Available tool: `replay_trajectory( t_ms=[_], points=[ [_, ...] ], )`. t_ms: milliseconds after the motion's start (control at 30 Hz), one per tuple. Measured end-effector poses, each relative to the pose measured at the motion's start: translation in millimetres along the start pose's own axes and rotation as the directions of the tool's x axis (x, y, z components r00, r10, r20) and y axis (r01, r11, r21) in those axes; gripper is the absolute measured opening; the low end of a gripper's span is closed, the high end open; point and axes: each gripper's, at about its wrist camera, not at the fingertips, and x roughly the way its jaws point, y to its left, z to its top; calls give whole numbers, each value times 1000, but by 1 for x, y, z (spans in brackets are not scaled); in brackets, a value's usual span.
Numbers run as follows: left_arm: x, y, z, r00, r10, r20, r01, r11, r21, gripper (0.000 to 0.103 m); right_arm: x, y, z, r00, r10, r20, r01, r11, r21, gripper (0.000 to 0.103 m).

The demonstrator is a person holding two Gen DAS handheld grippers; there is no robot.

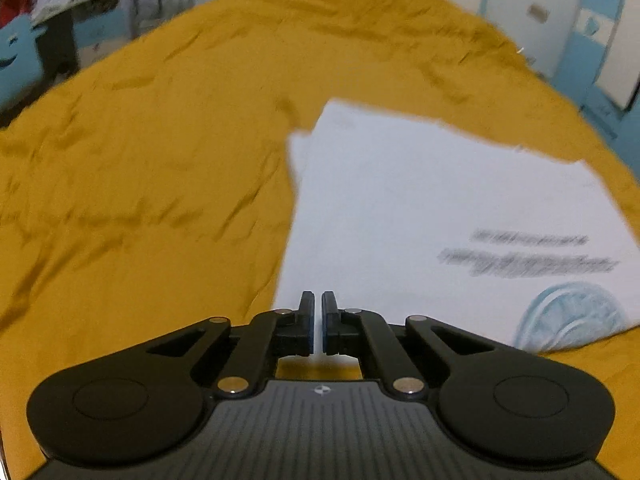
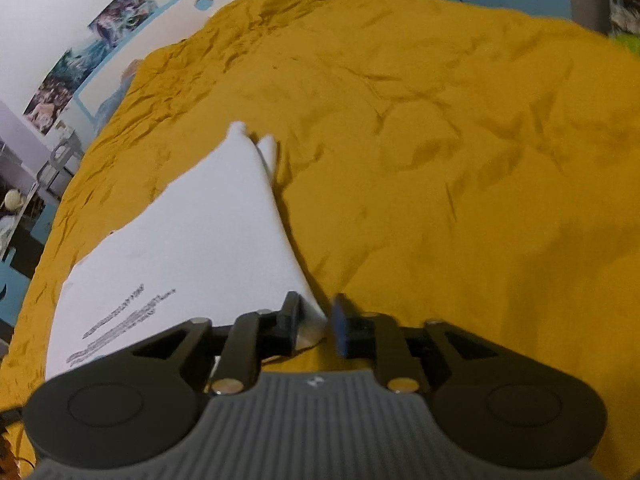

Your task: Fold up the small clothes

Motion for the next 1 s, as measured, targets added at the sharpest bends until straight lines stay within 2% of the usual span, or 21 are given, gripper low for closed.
replay_trajectory(
  t_ms=[100,333,433,700,867,1000],
  points=[
    [-1,-15,20,998,-54,32,54,998,17,2,-7,4,11,999,48,22,-48,999,-19,33],
    [31,-67,51,989,-138,44,134,987,85,6,20,22,43,991,123,46,-123,992,-1,33],
    [53,-87,59,984,-177,23,174,979,107,6,40,29,56,990,135,45,-135,991,-7,42],
    [116,-133,77,961,-271,-48,274,958,82,6,101,32,86,989,144,16,-144,990,2,42],
    [149,-153,89,957,-282,-68,287,955,73,6,134,24,104,987,161,3,-161,987,25,40],
    [177,-164,104,958,-275,-75,280,958,62,6,153,14,112,979,205,4,-205,975,81,40]
  ],
)
